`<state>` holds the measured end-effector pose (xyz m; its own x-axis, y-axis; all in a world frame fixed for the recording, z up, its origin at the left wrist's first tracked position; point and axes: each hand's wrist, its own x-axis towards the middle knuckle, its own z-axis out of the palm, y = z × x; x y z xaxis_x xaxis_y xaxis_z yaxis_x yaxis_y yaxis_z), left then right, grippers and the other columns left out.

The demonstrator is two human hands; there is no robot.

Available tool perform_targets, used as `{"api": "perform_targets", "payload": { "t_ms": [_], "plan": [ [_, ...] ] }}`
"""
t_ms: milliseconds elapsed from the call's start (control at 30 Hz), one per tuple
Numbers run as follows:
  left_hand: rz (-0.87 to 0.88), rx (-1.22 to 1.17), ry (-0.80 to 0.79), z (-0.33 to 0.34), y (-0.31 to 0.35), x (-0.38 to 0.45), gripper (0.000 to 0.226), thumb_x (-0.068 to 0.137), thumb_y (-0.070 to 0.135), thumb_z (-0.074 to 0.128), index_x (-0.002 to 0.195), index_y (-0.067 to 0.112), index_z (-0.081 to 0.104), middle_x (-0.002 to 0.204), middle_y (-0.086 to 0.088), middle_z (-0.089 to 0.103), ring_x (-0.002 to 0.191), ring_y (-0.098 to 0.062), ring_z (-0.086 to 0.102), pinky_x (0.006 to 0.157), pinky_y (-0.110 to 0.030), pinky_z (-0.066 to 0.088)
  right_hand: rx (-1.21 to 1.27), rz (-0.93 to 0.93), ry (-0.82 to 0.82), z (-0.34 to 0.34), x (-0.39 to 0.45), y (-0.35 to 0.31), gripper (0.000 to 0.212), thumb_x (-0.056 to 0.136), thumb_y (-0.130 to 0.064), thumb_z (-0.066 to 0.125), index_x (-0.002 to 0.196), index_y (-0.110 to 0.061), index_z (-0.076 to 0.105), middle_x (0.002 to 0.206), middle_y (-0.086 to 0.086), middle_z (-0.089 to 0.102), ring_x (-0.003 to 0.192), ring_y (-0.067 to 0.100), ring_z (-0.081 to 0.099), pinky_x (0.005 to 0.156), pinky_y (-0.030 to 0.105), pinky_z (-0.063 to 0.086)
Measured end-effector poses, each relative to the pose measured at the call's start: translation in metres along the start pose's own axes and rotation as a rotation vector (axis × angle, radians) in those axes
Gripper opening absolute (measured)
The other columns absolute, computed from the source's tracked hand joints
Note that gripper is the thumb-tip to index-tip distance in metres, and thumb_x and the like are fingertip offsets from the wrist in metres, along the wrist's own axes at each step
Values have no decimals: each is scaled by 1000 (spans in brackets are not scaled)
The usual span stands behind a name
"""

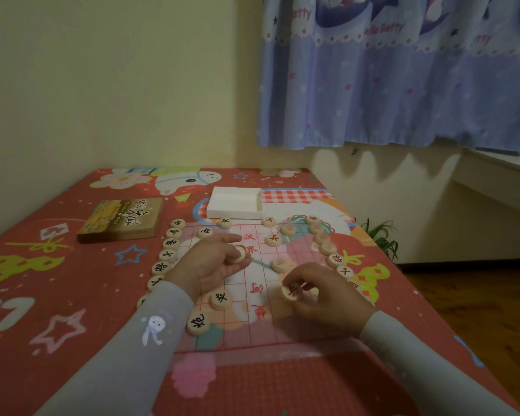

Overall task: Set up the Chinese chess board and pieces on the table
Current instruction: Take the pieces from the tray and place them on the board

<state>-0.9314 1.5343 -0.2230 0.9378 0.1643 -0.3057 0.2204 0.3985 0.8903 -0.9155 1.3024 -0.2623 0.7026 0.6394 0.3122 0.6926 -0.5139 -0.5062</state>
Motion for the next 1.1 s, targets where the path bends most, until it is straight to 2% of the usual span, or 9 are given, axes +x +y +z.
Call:
{"api": "perform_targets", "payload": {
  "t_ms": [233,367,533,600,667,800,933,1033,1100],
  "plan": [
    [5,-24,-11,6,-3,-13,35,84,-24,44,114,-7,55,124,-29,49,104,-33,58,78,-33,57,-226,-22,-161,-4,-30,-8,33,79,-55,60,104,-34,64,104,-16,62,97,2,52,86,21,44],
    [8,-29,-11,4,-1,-20,32,83,-25,45,108,-9,57,126,-29,48,109,-35,56,66,-29,61,-309,-53,-243,-3,-35,-7,34,82,-51,61,111,-34,61,109,-15,60,100,2,50,88,19,42],
    [41,42,26,-9,4,-23,33,84,-21,52,115,-12,57,119,-27,57,102,-33,62,65,-25,60,-267,-3,-210,-4,-35,-9,35,82,-55,57,110,-34,61,109,-16,59,101,3,50,90,23,44],
    [82,184,16,-16,2,-26,33,83,-15,60,115,-8,60,115,-25,62,98,-30,66,70,-25,60,-222,21,-179,-5,-31,-9,31,83,-52,59,108,-34,62,108,-15,60,100,4,52,88,26,45],
    [178,494,3,-26,-3,-33,26,81,1,71,106,3,67,111,-17,66,94,-22,67,75,-25,58,-188,21,-173,-5,-25,-10,28,85,-48,60,108,-31,62,110,-13,61,100,5,54,88,25,44],
    [408,1183,55,-40,-16,-51,22,75,32,78,95,25,71,87,11,65,77,-1,59,64,-16,42,-118,38,-128,-2,-14,-16,24,86,-46,59,102,-29,65,105,-13,62,96,3,56,86,21,45],
    [530,1353,8,-48,-37,-75,20,74,36,73,83,26,58,72,8,59,63,-1,52,56,-20,38,-67,56,-31,5,-1,-21,15,87,-37,62,97,-28,68,101,-10,65,93,4,57,85,23,47],
    [601,1401,-21,-51,-56,-89,19,79,38,67,85,27,54,77,12,54,70,-1,49,58,-17,34,-21,97,28,8,10,-23,12,89,-32,61,95,-24,68,101,-8,66,93,5,57,84,22,47],
    [647,1432,-35,-52,-69,-93,17,83,39,64,87,27,52,82,12,53,76,-3,48,62,-17,36,-3,113,41,10,17,-23,11,89,-32,61,95,-25,68,101,-9,65,94,6,57,87,28,49]
  ]
}}
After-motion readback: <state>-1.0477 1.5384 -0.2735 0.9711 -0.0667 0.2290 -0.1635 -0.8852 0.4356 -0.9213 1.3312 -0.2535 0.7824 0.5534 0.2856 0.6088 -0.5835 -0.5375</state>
